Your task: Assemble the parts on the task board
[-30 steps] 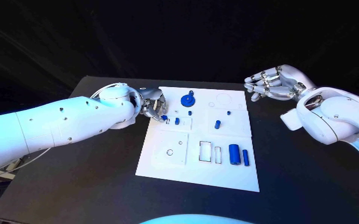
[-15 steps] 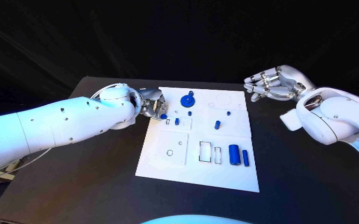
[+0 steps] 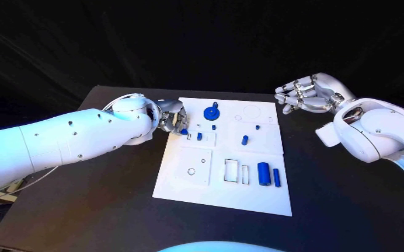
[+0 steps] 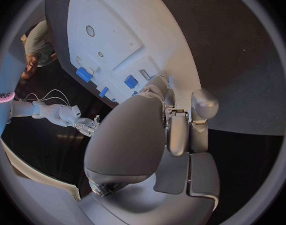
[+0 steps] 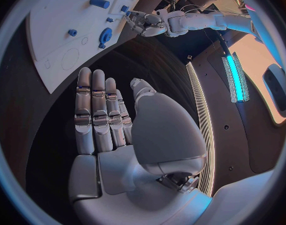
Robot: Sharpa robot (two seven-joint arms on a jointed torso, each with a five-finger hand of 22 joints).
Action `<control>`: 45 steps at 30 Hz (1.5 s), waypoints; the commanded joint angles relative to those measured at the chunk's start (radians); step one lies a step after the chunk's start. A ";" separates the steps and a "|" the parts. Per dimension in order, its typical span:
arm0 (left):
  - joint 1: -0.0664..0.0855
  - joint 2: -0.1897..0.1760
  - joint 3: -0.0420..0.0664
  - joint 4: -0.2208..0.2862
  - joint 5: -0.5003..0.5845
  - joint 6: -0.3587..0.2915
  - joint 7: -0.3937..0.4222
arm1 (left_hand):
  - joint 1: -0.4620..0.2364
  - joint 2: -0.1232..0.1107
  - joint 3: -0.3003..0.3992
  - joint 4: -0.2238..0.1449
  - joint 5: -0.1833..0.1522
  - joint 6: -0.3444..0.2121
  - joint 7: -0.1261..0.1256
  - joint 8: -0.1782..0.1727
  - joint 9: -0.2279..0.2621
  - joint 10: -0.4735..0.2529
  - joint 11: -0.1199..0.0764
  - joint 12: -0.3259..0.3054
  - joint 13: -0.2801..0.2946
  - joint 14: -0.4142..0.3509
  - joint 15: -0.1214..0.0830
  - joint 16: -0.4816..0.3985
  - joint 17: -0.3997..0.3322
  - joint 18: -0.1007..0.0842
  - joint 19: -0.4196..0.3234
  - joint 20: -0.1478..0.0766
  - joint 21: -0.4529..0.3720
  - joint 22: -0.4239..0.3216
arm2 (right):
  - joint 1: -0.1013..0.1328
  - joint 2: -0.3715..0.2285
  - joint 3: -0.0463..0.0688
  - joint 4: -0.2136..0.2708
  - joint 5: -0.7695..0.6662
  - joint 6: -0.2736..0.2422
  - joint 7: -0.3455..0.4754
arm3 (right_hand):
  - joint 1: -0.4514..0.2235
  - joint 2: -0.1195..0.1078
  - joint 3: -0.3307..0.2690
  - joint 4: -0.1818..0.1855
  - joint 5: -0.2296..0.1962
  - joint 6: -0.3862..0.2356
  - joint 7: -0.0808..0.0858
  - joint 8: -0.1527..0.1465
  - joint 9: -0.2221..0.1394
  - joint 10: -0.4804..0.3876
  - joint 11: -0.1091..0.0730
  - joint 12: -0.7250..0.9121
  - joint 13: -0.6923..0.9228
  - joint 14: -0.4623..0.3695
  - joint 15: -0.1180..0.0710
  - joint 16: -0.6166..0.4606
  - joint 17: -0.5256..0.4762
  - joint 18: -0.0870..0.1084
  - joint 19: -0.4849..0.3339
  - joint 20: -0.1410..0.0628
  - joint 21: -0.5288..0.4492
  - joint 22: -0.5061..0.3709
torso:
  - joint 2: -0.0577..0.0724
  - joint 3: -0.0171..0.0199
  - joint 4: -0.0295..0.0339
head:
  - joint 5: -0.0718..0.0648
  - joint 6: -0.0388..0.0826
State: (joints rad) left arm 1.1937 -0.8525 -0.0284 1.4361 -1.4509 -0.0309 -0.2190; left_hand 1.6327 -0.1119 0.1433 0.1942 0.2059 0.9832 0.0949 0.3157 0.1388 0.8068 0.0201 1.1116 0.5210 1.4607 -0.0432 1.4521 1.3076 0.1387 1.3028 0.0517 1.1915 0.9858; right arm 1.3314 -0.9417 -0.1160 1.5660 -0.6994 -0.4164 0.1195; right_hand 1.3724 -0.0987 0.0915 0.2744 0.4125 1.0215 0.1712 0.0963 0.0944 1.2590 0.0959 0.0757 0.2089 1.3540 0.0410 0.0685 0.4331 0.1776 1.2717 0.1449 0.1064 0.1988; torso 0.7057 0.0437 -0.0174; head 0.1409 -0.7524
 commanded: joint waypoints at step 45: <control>0.018 -0.085 0.018 0.092 0.131 -0.010 -0.077 | -0.382 -0.075 0.241 0.095 -0.113 -0.019 0.025 0.097 0.021 0.131 0.030 0.028 -0.077 0.063 0.025 0.057 0.157 -0.038 0.060 0.028 0.071 0.106 | -0.001 0.002 0.000 -0.003 0.000 0.007 0.002 | -0.001 0.010 0.003 -0.001 0.007 -0.002 0.003 -0.003 0.002 -0.001 0.005 0.000 0.001 0.002 0.001 -0.001 -0.001 0.007 0.003 0.004 -0.006 -0.002 | 0.000 0.0007 -0.0022 | 0.006 0.008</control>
State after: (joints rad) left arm 1.2103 -0.9398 -0.0112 1.5210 -1.3501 -0.0588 -0.2494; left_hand 1.2629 -0.1878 0.3897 0.2879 0.0937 0.9643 0.1290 0.4038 0.1560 0.9284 0.0522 1.1358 0.4445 1.4682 -0.0125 1.5031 1.3073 0.1115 1.3554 0.0817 1.2543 1.0807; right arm 1.3311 -0.9407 -0.1161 1.5637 -0.6991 -0.4163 0.1194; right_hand 1.3725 -0.0988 0.0915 0.2744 0.4163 1.0215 0.1712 0.0963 0.0950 1.2590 0.0959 0.0757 0.2089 1.3539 0.0410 0.0685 0.4332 0.1776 1.2717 0.1448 0.1064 0.1981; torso 0.7046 0.0446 -0.0183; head 0.1457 -0.7467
